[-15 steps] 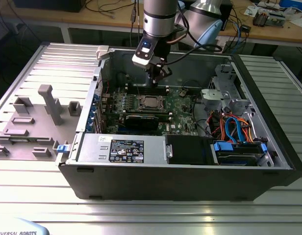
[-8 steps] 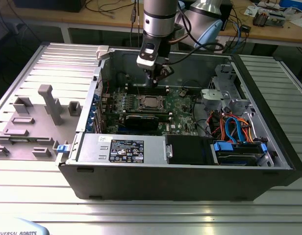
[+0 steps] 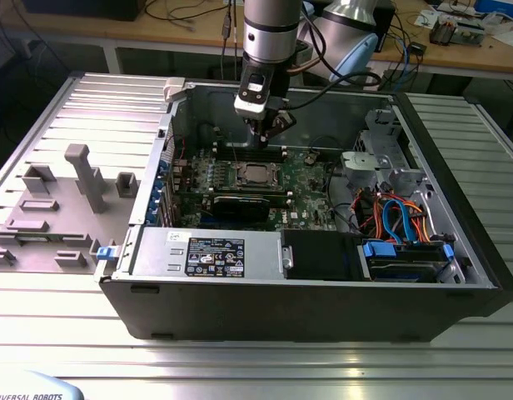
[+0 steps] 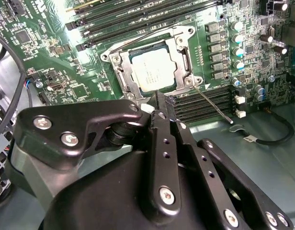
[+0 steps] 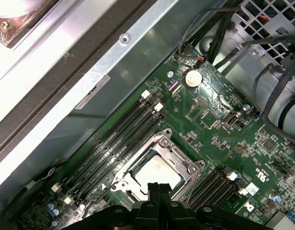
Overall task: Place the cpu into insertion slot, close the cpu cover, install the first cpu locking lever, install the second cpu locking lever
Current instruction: 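Install the first cpu locking lever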
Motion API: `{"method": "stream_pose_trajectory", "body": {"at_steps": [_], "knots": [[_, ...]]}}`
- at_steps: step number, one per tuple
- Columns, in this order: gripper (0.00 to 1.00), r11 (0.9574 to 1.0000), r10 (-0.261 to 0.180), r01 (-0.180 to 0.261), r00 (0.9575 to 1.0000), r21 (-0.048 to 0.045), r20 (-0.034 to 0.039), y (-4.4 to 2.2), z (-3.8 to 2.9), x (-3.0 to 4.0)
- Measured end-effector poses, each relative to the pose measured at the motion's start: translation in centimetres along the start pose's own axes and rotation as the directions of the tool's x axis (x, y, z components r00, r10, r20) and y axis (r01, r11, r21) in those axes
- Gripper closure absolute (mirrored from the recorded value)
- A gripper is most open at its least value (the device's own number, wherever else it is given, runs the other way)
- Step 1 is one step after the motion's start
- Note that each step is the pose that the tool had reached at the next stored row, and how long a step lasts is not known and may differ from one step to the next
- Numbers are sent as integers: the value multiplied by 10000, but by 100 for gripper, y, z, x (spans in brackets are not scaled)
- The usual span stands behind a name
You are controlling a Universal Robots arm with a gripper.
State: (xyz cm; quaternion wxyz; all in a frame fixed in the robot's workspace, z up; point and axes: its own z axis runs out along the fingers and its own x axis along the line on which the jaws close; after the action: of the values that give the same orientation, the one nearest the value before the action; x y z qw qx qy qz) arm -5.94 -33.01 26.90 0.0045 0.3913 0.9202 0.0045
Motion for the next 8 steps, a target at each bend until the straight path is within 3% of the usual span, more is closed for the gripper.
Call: {"method": "stream_pose_trajectory", "body": {"at_steps": [6,8], "knots": [[89,9994,-337,337,9994,-1,-4,0,0,0],[89,9957,-929,929,9957,-5,-11,0,0,0]]}}
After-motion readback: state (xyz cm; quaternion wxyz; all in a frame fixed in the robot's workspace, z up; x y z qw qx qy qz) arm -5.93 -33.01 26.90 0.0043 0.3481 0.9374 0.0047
